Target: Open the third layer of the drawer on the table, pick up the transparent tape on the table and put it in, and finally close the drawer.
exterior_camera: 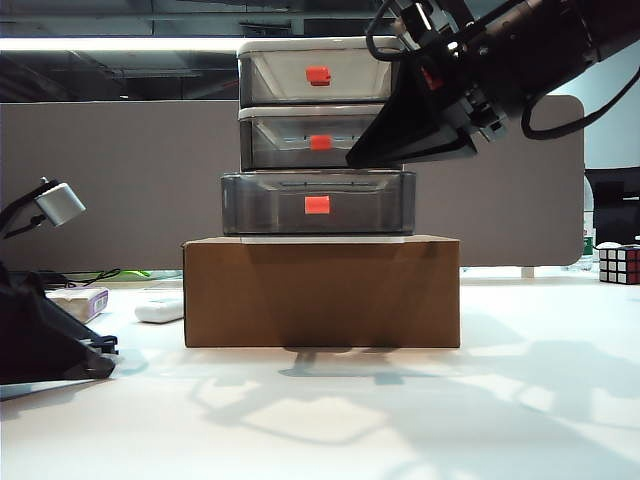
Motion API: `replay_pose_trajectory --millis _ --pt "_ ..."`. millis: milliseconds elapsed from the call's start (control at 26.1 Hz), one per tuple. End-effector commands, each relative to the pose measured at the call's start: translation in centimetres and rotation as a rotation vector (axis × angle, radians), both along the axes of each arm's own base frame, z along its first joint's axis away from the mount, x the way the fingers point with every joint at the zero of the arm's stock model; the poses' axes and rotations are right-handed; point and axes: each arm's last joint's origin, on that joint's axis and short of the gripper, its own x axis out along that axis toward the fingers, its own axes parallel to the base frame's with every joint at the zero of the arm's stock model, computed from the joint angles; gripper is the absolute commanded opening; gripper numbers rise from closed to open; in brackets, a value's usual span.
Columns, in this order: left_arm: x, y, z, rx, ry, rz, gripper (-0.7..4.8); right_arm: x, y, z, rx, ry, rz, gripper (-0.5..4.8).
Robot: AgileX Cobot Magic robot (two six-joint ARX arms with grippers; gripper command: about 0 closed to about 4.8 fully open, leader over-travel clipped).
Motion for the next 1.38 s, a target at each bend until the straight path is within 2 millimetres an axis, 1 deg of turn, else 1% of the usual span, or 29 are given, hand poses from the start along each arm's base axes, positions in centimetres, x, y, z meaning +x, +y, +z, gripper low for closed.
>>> replay_pose_trajectory --millis 38,77,384,422,461,499,576,691,729,883,998,1075,1113,1267,1382 --pt "-0.6 0.2 -1.0 0.088 0.069 0.056 4.24 0.0 0.0 0.3 0.005 -0.012 0.003 -0.05" --pt "-0.6 0.2 -1.0 0.087 0.070 0.055 3.97 0.0 0.0 0.2 0.005 -0.012 0.003 -0.05" --pt "-0.8 0.2 -2.6 0.086 0.147 0.048 3.94 0.0 0.0 0.2 0.001 -0.005 0.003 -0.05" --pt "-0.8 0.2 -2.8 0.087 0.160 0.048 3.85 0.0 0.0 0.2 0.001 -0.004 0.003 -0.05" --pt "-0.8 0.2 -2.9 0.087 0.163 0.048 3.60 0.0 0.0 0.2 0.001 -0.005 0.003 -0.05" --pt "-0.8 0.2 -2.9 0.087 0.162 0.048 3.07 0.0 0.0 0.2 0.001 -0.005 0.003 -0.05" --pt "-0.8 0.2 -2.9 0.086 0.161 0.048 2.73 0.0 0.0 0.2 0.001 -0.005 0.003 -0.05" --pt "-0.8 0.2 -2.9 0.086 0.159 0.048 1.88 0.0 0.0 0.2 0.001 -0.005 0.002 -0.05" --pt "-0.8 0.2 -2.9 0.086 0.155 0.048 1.73 0.0 0.0 0.2 0.001 -0.005 0.002 -0.05" --pt "-0.6 0.2 -2.4 0.077 0.119 0.047 1.73 0.0 0.0 0.2 0.001 -0.004 0.002 -0.05" --pt "-0.3 0.2 -1.3 0.060 0.059 0.047 1.72 0.0 0.0 0.2 0.004 0.000 0.000 -0.05" --pt "-0.2 0.2 1.1 0.035 -0.033 0.073 1.72 0.0 0.0 0.2 0.005 0.002 -0.001 -0.05" --pt "-0.2 0.2 2.0 0.028 -0.061 0.079 1.71 0.0 0.0 0.2 0.006 0.001 0.000 -0.05" --pt "-0.8 -0.4 4.8 0.005 -0.161 0.080 1.69 0.0 0.0 0.2 0.006 0.001 0.000 -0.05" --pt "-1.6 -1.5 6.9 -0.012 -0.238 0.040 1.69 0.0 0.0 0.2 0.008 0.004 0.002 -0.05"
